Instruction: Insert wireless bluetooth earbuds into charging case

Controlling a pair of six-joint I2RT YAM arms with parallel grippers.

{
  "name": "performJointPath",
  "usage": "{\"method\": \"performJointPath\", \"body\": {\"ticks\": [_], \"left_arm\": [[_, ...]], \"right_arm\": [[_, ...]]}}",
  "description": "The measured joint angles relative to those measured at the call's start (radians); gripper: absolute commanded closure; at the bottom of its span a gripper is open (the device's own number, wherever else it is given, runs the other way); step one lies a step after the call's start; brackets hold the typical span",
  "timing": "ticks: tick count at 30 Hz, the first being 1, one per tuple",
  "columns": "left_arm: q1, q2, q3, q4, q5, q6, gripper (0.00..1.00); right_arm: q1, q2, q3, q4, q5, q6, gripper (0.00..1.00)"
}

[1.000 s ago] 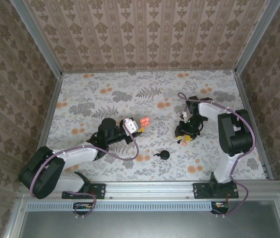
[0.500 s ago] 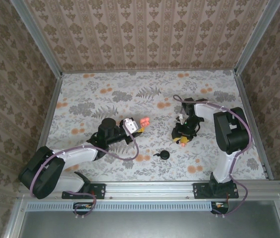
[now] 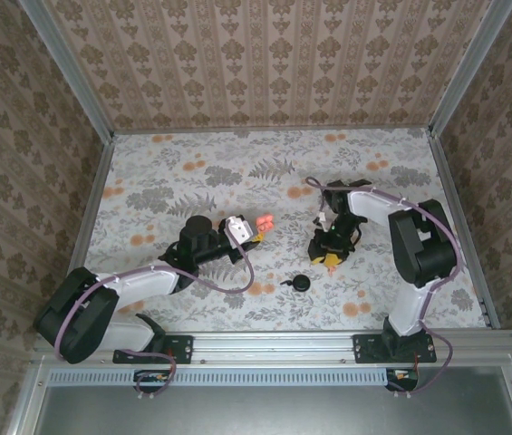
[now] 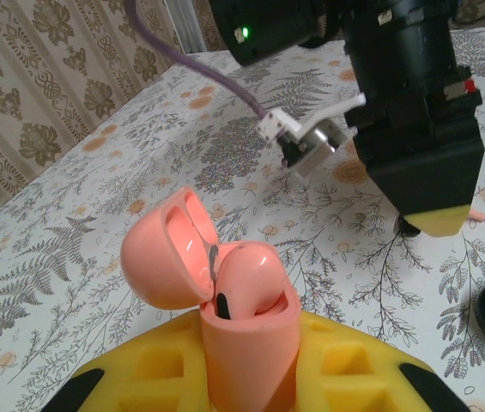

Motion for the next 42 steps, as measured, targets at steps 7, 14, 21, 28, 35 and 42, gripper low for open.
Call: {"method": "performJointPath", "body": {"ticks": [7,14,21,28,35,42], "left_arm": [[0.000,0.000,0.000,0.000,0.000,0.000,0.86],[0.000,0.010,0.000,0.001,0.005,0.000,0.86],[0.000,0.011,0.000,0.002,0.005,0.000,0.86],[0.000,0.011,0.000,0.001,0.004,-0.001,0.86],[0.000,0.011,0.000,0.000,0.003,-0.002,0.86],[0.000,0.011,0.000,-0.001,0.003,-0.002,0.86]], "right_arm": [[-0.005,-0.143,0.000,-0.054,0.110,0.087,0.53],[0.000,-0.079,0.000,-0.095,0.202,0.087,0.54],[0.013,-0.017,0.000,-0.090,0.220,0.083,0.55],[0.031,0.025,0.000,-0.057,0.220,0.083,0.57],[0.042,0.067,0.000,-0.041,0.220,0.084,0.60],[0.043,0.069,-0.002,-0.028,0.224,0.085,0.68]]}}
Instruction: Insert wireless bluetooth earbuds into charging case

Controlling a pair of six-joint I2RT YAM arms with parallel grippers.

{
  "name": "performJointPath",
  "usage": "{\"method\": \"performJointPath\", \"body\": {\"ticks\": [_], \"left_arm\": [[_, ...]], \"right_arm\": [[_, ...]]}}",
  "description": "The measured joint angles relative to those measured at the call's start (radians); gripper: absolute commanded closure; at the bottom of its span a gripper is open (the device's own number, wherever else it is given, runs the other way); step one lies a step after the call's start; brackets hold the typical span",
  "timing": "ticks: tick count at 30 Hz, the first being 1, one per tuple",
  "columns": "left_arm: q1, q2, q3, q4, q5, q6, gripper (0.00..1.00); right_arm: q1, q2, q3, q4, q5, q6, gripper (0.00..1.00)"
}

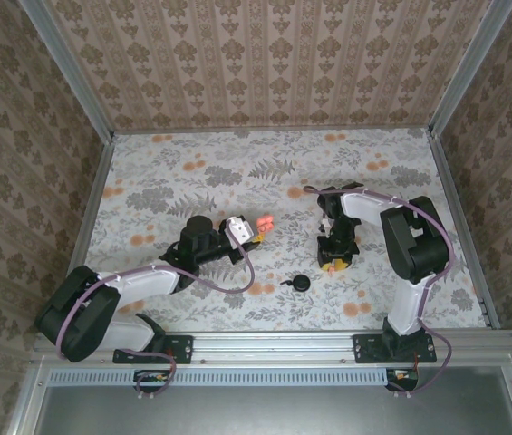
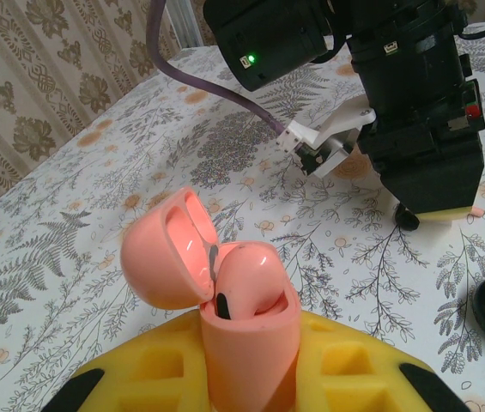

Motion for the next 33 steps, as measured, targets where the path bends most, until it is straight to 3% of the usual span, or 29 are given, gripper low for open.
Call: {"method": "performJointPath", "body": {"ticks": [11,17,25,33], "left_arm": [[0.000,0.000,0.000,0.000,0.000,-0.001,0.86],[-0.002,0.050,0.000,0.029,0.009,-0.021,0.87],[-0.026,0.142,0.000,0.087,0.025,-0.054,0.87],[-0.039,0.206,0.022,0.150,0.043,-0.083,0.87]], "right_arm": [[0.000,-0.018,-0.019,0.016,0.011,0.018,0.72],[0.000,-0.101,-0.062,0.097,0.013,0.053,0.72],[0.000,-0.343,-0.181,0.377,-0.035,0.154,0.73],[0.011,-0.511,-0.317,0.801,-0.114,0.275,0.73]]}}
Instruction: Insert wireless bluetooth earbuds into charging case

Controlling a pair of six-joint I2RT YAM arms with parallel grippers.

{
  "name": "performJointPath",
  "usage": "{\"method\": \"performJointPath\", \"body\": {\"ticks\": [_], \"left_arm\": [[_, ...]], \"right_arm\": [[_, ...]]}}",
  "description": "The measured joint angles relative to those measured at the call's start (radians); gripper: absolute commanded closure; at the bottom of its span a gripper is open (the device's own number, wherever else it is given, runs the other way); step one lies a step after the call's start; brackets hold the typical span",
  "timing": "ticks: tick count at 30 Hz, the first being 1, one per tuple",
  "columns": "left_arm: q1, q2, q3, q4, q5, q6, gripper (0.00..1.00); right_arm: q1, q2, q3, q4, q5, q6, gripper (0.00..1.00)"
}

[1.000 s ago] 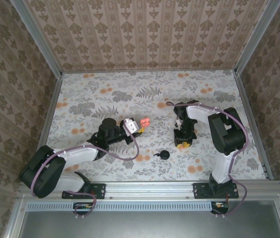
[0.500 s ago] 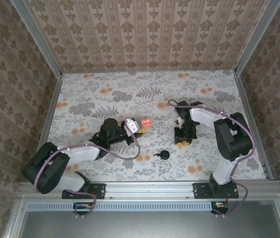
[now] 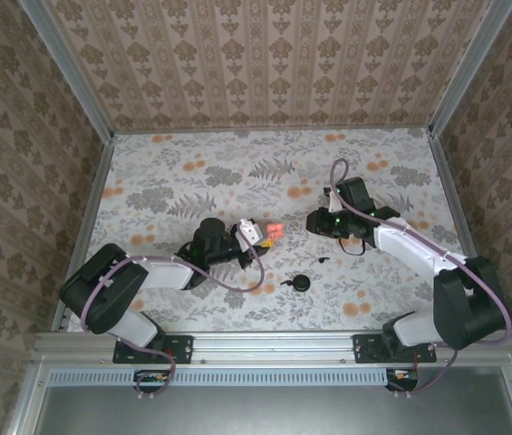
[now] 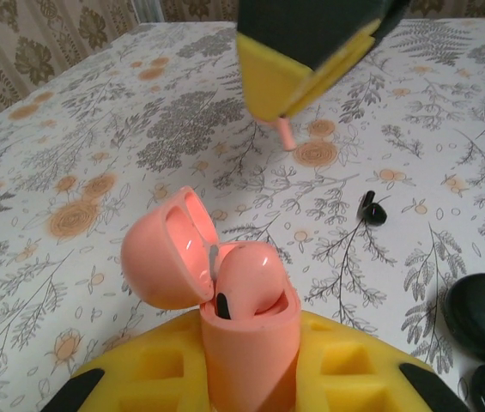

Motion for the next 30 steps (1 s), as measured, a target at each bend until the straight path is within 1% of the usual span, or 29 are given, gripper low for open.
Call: {"method": "performJointPath", "body": {"ticks": [6,12,19,30], "left_arm": [[-0.002,0.024,0.027,0.050,0.008,-0.028,0.87],[-0.006,0.030,0.027,0.099,0.007,-0.058,0.87],[-0.006,0.041,0.027,0.127,0.004,-0.078,0.87],[-0.006,0.041,0.027,0.153,0.004,-0.084,0.87]], "right_arm": [[0.051,-0.043,-0.057,0.232,-0.027,0.040,0.73],[0.095,-0.052,-0.119,0.349,-0.030,0.082,0.73],[0.101,-0.094,-0.167,0.394,-0.027,0.110,0.73],[0.103,-0.120,-0.171,0.435,-0.026,0.118,0.72]]}}
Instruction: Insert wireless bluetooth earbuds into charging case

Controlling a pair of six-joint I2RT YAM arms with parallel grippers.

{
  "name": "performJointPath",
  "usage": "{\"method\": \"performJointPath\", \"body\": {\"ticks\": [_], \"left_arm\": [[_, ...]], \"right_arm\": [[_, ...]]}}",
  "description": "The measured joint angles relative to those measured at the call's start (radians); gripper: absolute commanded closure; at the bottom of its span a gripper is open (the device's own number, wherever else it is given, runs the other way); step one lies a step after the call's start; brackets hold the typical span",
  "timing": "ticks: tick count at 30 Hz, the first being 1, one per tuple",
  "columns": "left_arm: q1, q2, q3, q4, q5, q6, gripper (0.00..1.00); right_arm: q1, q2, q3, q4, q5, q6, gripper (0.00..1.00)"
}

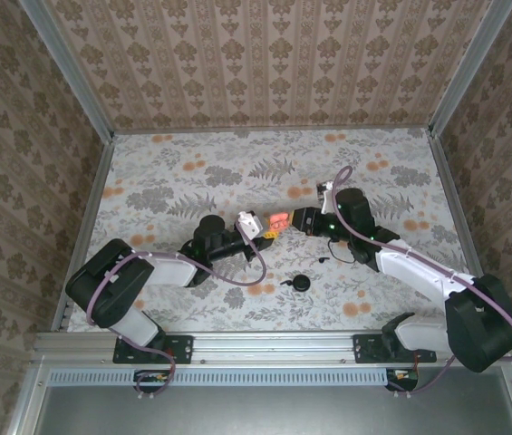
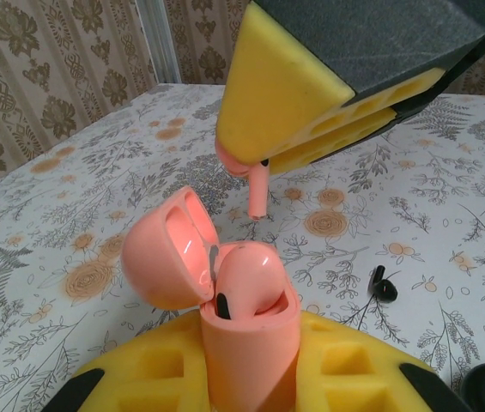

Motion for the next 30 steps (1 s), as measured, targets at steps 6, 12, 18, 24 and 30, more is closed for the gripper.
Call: {"method": "performJointPath", "body": {"ticks": [6,12,18,24,30], "left_arm": [[0.000,0.000,0.000,0.000,0.000,0.000,0.87],[0.000,0.000,0.000,0.001,0.000,0.000,0.87],[0.000,0.000,0.000,0.001,0.000,0.000,0.87],[0.000,0.000,0.000,0.000,0.000,0.000,0.87],[0.000,0.000,0.000,0.003,0.000,0.000,0.87]], "right_arm": [[0.010,0.010,0.000,0.013,0.000,0.003,0.72],[0.016,0.026,0.000,0.019,0.000,0.008,0.72],[0.019,0.034,0.000,0.018,0.000,0.011,0.72],[0.025,0.045,0.000,0.018,0.004,0.011,0.72],[0.031,0.048,0.000,0.018,0.017,0.010,0.72]]}}
